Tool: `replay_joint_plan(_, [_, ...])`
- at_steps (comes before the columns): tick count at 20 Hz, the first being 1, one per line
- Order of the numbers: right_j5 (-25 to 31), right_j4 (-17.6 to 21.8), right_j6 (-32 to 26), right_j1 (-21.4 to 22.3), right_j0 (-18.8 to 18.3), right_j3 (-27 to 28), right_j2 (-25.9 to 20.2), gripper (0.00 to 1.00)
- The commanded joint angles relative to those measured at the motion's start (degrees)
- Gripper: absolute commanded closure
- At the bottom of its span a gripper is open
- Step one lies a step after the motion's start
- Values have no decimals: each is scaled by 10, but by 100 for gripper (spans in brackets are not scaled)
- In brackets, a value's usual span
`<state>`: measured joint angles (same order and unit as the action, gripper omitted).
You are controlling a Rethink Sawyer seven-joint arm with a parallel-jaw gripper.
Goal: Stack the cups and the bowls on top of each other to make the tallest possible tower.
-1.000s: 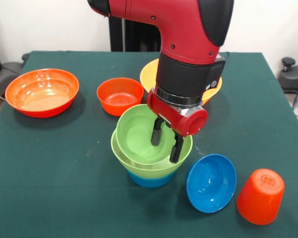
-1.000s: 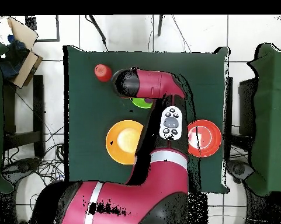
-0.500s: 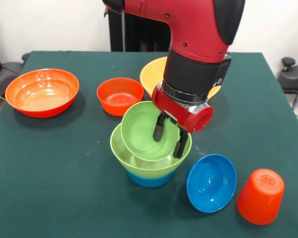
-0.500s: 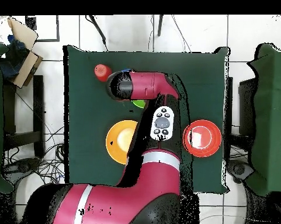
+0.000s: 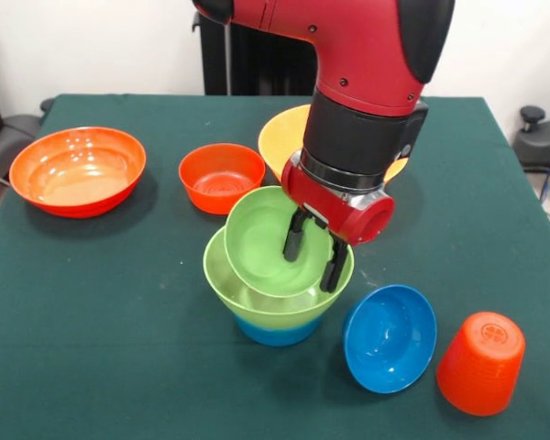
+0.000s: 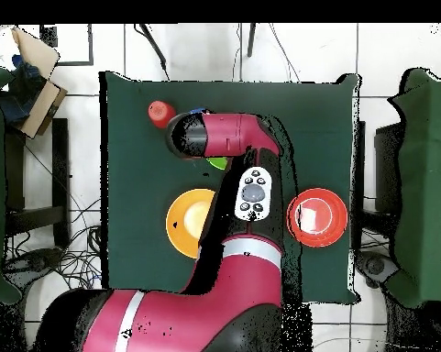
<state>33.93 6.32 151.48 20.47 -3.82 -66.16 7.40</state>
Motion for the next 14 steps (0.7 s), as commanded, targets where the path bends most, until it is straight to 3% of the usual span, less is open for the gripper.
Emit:
replay_joint_plan(1, [78, 42, -129, 4, -24, -42, -57, 0])
replay_joint_plan(14, [47, 45, -148, 17, -57, -73, -101, 0])
